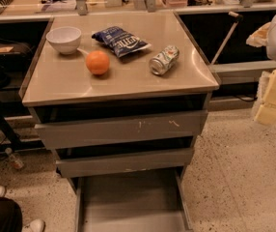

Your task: Place orange into bottom drawer

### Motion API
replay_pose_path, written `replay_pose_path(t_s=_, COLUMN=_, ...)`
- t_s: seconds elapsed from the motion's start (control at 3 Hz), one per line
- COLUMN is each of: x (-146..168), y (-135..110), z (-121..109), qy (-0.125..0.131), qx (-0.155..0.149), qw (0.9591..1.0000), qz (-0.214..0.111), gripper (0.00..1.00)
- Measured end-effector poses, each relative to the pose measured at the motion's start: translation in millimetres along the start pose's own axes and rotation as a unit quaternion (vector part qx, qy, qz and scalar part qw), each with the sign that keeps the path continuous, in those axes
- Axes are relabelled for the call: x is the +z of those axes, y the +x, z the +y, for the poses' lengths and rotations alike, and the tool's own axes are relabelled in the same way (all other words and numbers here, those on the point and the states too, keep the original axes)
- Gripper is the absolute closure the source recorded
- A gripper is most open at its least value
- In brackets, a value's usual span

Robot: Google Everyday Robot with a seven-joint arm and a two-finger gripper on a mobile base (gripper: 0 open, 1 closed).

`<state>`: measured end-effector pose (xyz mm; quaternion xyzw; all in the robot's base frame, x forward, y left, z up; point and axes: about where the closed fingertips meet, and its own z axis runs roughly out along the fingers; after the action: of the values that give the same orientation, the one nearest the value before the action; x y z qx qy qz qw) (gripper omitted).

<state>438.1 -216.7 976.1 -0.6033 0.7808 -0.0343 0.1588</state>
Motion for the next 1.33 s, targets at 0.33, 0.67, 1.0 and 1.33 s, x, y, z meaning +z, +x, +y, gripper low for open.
replay_pose_path(t_s=0.33, x=0, y=0, z=0, qy=0.0, qx=0.0, qw=1.0, qz=0.0, gripper=0.0)
replay_pose_path(t_s=0.67, x=9, y=-13, z=-7, qy=0.006, qx=0.01, qw=0.9999, qz=-0.005, gripper=0.0)
replay_pose_path(t_s=1.0, x=32, y=-43, z=-14, qy=0.014, qx=-0.004, qw=0.9999, qz=0.005, gripper=0.0)
replay_pose_path(t_s=1.33, x=32, y=-43, z=-14, qy=0.014, qx=-0.004, qw=0.9999, qz=0.005, gripper=0.0)
